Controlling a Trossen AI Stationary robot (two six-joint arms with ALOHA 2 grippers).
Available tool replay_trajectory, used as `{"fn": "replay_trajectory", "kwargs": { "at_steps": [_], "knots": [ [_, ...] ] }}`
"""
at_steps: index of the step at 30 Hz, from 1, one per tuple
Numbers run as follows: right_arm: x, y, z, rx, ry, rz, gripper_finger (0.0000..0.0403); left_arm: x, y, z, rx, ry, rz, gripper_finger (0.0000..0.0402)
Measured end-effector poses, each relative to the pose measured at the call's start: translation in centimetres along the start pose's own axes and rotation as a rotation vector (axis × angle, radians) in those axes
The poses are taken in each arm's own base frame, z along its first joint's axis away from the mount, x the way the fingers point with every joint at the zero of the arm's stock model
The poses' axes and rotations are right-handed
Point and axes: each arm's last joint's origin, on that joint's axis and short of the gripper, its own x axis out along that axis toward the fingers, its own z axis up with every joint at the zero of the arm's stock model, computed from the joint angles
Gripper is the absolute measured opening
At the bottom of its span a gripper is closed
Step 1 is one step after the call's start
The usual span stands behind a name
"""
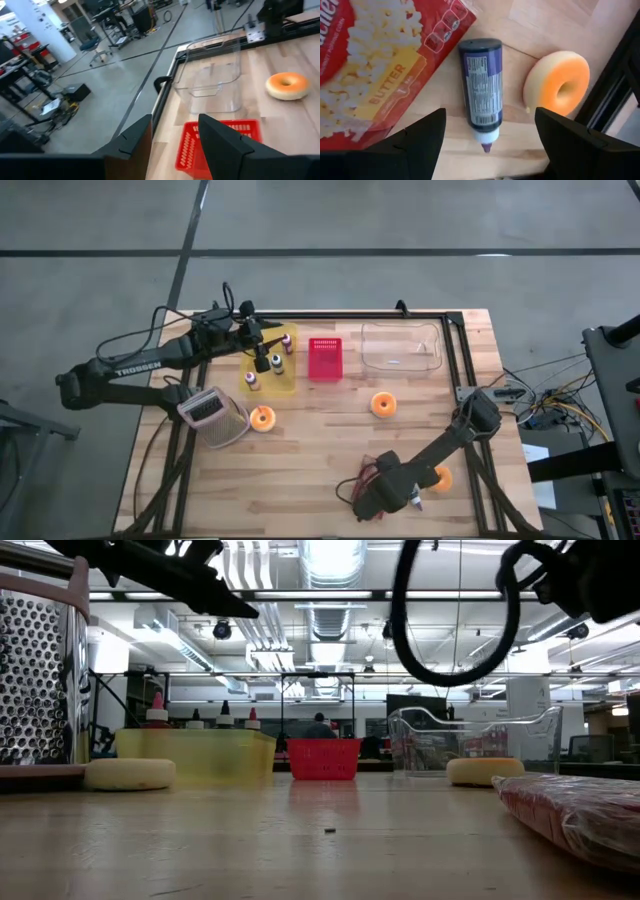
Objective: Pick & Place Food Item
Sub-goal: Put the purple food coloring bottle into the yellow bin
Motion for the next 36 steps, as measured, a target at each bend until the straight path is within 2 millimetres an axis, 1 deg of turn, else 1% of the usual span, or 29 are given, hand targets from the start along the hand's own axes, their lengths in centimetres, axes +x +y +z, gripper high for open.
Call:
{"fn": "replay_trajectory", "kwargs": {
  "at_steps": [6, 13, 18, 36],
  "knots": [
    [1.5, -0.5, 0.1, 0.067, -0.024, 0.018, 0.0284, 0.0, -0.1, 0.0, 0.000, -0.010, -0.020, 0.0163],
    [3.9, 0.5, -0.1, 0.052, 0.011, 0.132, 0.0283, 0.0, -0.1, 0.0, 0.000, -0.010, -0.020, 0.0163],
    [4.8, 0.1, 0.2, 0.053, 0.018, 0.104, 0.0283, 0.0, -0.1, 0.0, 0.000, -0.010, -0.020, 0.0163],
    [4.8, 0.5, 0.2, 0.052, -0.002, 0.137, 0.0283, 0.0, -0.1, 0.0, 0.000, -0.010, -0.021, 0.0163]
  ]
}}
